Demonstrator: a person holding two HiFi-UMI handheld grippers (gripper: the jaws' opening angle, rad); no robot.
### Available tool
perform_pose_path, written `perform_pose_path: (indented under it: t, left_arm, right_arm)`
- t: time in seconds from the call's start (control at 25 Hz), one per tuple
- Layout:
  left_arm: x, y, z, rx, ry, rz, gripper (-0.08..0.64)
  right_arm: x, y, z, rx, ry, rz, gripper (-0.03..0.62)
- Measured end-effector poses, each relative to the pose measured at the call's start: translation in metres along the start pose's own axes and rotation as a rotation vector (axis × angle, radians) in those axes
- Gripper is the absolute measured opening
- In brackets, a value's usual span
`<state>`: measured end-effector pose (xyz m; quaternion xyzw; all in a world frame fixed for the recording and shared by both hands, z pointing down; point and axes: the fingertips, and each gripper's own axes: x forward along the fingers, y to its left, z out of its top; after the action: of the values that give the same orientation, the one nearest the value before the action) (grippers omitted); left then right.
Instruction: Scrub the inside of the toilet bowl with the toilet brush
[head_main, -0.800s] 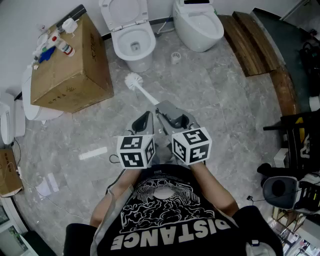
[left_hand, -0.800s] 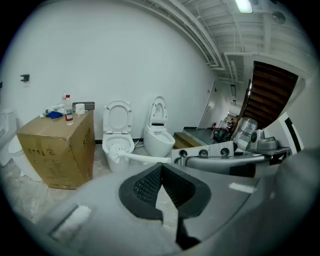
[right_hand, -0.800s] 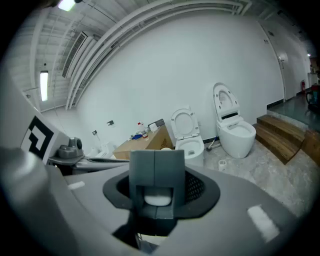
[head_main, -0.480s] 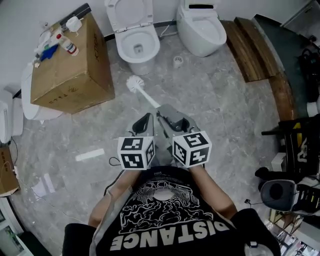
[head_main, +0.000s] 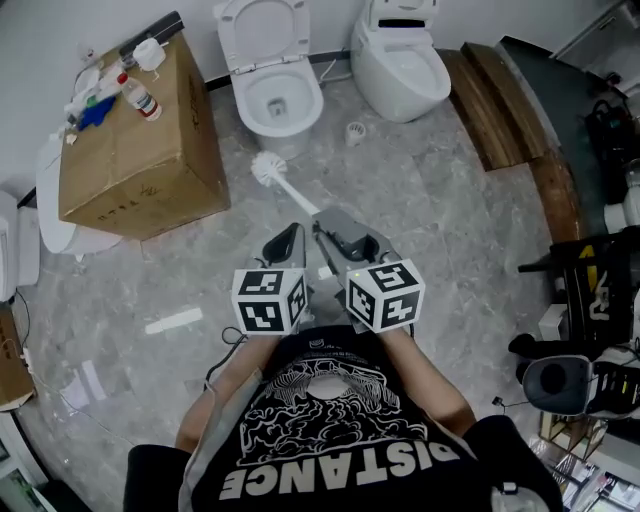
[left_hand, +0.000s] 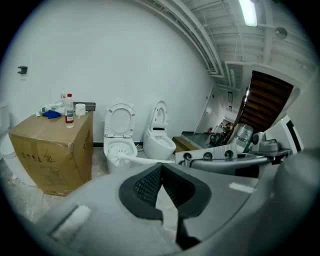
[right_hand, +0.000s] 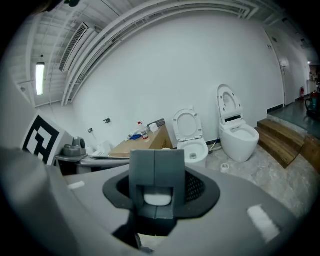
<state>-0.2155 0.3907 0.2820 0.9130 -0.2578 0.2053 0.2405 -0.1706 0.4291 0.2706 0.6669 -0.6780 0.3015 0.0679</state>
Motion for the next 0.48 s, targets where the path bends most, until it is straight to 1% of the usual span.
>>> perform_pose_path:
  t: [0.28, 0.48]
  left_arm:
    - [0.015, 0.009, 0.010, -0.013, 0.001, -0.009, -0.008]
    - [0.036, 0.017, 0.016, -0.014, 0.015, 0.011, -0.008]
  right_arm:
    - [0.015, -0.009, 0.013, 0.002, -0.001, -0.010, 0.167]
    - [0.036, -0.030, 0.024, 0.026, 0.002, 0.007, 0.167]
